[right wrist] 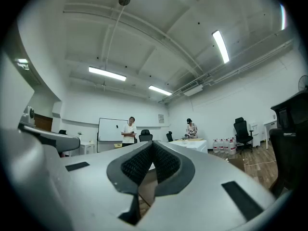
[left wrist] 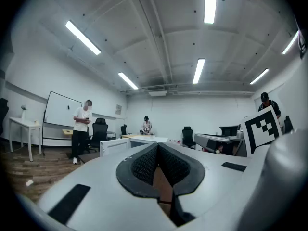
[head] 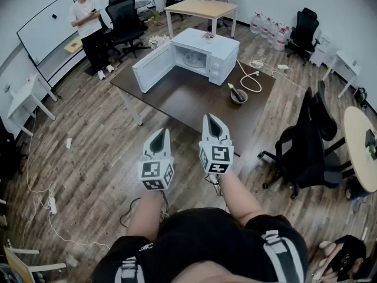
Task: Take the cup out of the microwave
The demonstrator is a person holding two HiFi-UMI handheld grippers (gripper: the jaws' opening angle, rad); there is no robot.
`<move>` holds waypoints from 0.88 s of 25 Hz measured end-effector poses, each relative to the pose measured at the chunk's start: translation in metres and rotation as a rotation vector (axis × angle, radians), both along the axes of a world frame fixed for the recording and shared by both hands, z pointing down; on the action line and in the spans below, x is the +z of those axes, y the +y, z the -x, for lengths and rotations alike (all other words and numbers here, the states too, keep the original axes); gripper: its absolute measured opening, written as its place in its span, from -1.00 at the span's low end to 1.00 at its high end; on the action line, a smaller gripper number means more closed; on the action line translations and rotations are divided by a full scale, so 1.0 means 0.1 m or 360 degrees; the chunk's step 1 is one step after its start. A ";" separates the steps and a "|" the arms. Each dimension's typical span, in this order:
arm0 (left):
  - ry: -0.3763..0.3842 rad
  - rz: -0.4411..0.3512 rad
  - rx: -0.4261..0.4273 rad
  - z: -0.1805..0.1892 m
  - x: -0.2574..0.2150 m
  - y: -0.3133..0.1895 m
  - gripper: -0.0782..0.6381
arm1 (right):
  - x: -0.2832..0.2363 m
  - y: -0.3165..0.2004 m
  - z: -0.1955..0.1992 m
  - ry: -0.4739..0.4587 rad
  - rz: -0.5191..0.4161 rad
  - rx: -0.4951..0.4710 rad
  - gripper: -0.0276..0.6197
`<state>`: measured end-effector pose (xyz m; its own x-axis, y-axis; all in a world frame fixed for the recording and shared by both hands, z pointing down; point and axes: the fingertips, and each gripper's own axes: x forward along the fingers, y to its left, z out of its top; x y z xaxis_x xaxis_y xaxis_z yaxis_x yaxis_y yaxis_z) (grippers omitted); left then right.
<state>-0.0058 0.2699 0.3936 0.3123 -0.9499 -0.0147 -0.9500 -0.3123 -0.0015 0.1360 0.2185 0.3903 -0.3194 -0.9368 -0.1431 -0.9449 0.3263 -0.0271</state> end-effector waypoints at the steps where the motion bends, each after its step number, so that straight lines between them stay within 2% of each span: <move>1: 0.0002 -0.0001 0.0001 0.00 -0.02 0.01 -0.78 | -0.02 0.01 0.00 -0.0007 -0.0005 0.0005 -0.91; 11: 0.0004 -0.0004 0.0017 0.09 -0.02 0.01 -0.78 | -0.03 -0.01 0.07 -0.0038 -0.0017 0.0064 -0.91; 22: 0.0017 -0.0033 0.0091 0.53 -0.02 -0.13 -0.78 | -0.02 -0.11 0.53 -0.0019 -0.0030 0.0136 -0.91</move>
<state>-0.0586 0.2568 0.3913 0.3657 -0.9300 -0.0380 -0.9306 -0.3660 0.0016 0.0832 0.2078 0.3883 -0.2367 -0.9576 -0.1644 -0.9689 0.2452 -0.0334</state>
